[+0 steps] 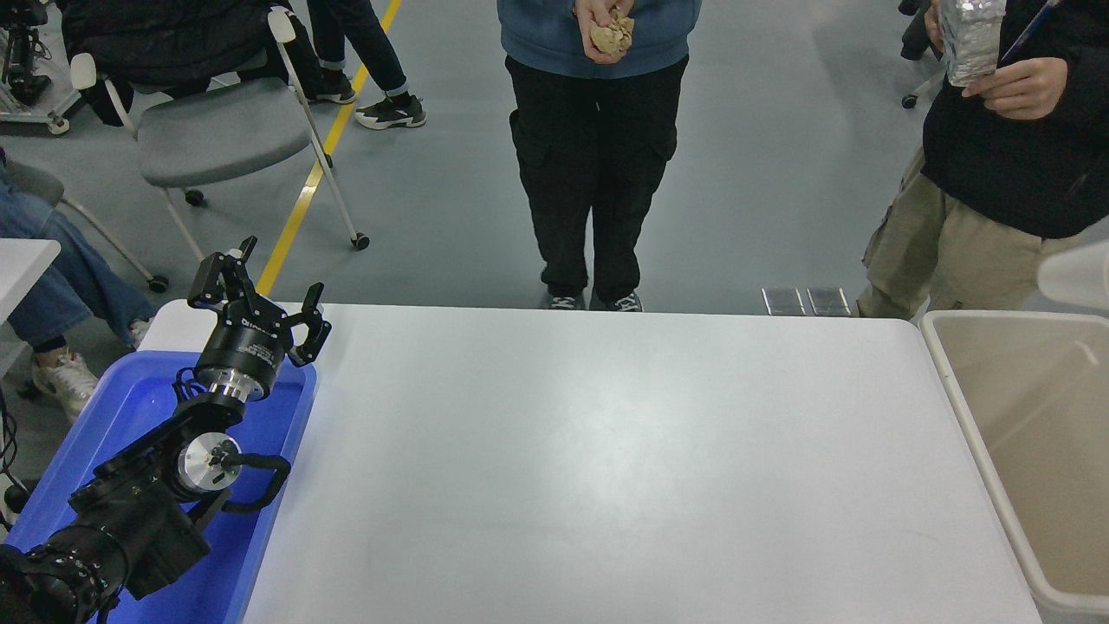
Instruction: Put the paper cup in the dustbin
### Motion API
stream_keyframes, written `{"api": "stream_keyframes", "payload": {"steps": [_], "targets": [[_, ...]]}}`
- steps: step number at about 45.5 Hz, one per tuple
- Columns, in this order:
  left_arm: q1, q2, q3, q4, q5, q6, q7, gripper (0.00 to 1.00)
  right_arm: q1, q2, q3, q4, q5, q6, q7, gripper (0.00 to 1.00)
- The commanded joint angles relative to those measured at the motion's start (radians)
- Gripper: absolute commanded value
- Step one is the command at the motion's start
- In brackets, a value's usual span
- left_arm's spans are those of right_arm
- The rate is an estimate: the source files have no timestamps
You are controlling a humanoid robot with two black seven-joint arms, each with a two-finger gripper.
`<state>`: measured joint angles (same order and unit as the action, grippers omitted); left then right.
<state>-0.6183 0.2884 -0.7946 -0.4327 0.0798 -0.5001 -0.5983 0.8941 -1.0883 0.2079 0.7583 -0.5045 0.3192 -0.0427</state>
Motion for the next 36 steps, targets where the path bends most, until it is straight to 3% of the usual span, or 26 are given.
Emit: {"api": "stream_keyframes", "payload": {"steps": [1,10,22,36], "targets": [[0.0,0.0,0.0,0.0,0.0,0.0,0.0,1.0,-0.145,0.106,0.007,-0.145,0.162,-0.112,0.004,0.0],[0.0,0.0,0.0,0.0,0.0,0.0,0.0,1.0,-0.199,0.235,0.008,-0.336,0.211,-0.178,0.004,0.0],[0.0,0.0,0.0,0.0,0.0,0.0,-0.001,1.0,-0.227,0.468,0.002,-0.678,0.213,-0.178,0.006,0.0],[0.0,0.0,0.0,0.0,0.0,0.0,-0.001,1.0,-0.236,0.588,-0.004,-0.778,0.213,-0.241,0.006,0.0]]}}
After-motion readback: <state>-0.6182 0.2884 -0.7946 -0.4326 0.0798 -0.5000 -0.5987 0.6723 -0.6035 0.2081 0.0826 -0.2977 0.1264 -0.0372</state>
